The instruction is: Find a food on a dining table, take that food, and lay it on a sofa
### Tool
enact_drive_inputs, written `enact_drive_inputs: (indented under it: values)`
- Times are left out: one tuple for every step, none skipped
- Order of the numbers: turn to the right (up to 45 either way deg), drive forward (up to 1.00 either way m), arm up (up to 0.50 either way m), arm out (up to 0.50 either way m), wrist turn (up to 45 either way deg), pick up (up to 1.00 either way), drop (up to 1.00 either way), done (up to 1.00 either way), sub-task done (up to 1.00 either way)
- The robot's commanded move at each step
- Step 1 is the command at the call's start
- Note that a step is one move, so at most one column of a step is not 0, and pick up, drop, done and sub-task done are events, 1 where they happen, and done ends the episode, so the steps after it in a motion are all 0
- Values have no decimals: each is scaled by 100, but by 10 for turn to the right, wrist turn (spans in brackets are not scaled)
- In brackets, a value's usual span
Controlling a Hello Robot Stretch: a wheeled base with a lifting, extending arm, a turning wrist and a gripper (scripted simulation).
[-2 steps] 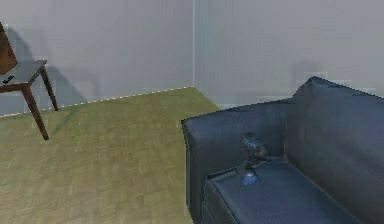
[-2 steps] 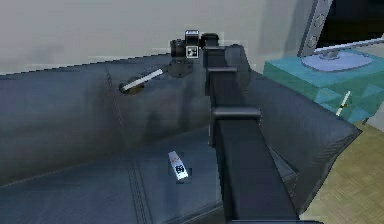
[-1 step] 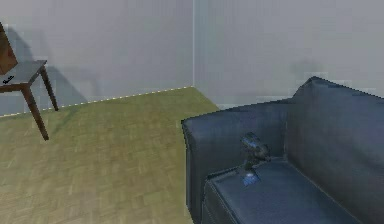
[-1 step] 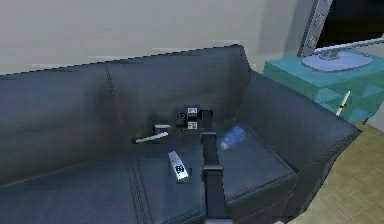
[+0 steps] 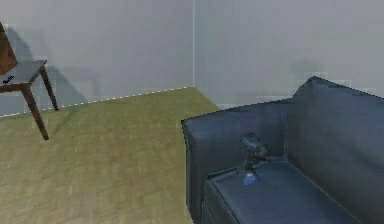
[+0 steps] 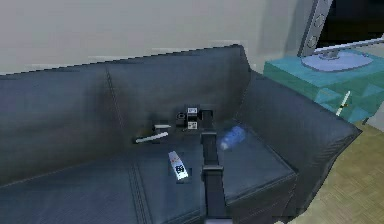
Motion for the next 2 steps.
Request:
enact_drive_inputs:
  values:
    - [0, 0, 0, 0, 0, 0, 100, 0, 0]
    - [0, 0, 10, 0, 0, 0, 0, 0, 0]
